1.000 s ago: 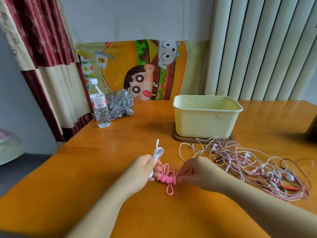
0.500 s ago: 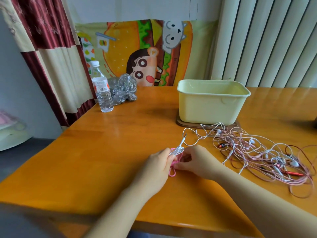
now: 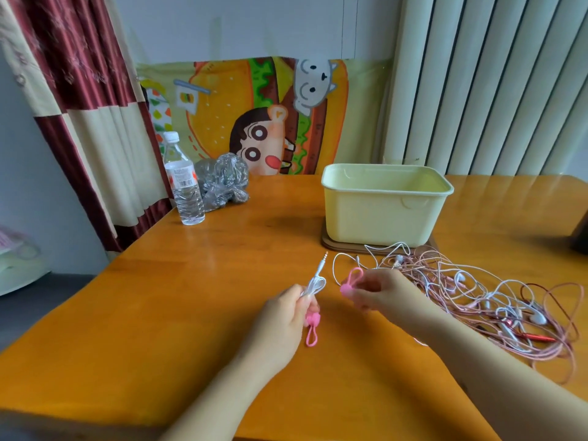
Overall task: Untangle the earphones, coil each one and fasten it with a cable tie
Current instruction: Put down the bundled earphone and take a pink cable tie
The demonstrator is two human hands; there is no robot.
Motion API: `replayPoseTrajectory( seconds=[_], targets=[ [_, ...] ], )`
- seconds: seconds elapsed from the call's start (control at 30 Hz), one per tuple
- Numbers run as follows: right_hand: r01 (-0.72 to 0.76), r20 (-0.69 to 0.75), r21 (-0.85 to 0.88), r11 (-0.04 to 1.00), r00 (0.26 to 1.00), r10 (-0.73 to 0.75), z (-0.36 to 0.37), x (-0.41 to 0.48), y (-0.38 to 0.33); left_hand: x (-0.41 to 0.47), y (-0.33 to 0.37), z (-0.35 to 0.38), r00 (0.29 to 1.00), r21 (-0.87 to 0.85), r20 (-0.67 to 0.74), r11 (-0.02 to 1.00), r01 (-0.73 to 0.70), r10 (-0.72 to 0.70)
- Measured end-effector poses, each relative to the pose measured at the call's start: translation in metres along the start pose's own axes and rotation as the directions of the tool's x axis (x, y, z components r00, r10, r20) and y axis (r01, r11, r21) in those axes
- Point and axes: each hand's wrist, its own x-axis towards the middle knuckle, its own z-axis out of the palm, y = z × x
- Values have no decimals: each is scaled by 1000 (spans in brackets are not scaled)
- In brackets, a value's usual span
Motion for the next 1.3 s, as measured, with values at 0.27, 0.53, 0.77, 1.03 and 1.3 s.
replayPoseTrajectory(
  seconds=[0.27, 0.53, 0.77, 1.03, 1.3],
  targets=[
    [39, 66, 437, 899, 995, -76, -4, -8, -34, 13, 50, -6, 975, -566, 15, 802, 190, -221],
    [122, -91, 189, 974, 990, -107, -2, -7, -35, 7, 63, -6, 931, -797, 156, 514, 316, -331],
    [149, -32, -111, 983, 988, -154, -7, -11, -44, 13, 57, -5, 913, -805, 128, 496, 324, -388],
    [173, -151, -77, 982, 971, -183, -34, -4, -61, 17, 46, -9, 885, -745, 237, 509, 430, -401],
    [303, -165, -383, 872, 907, -388, -14, 13, -86, 7, 55, 4, 876, -666, 365, 569, 483, -316]
  ],
)
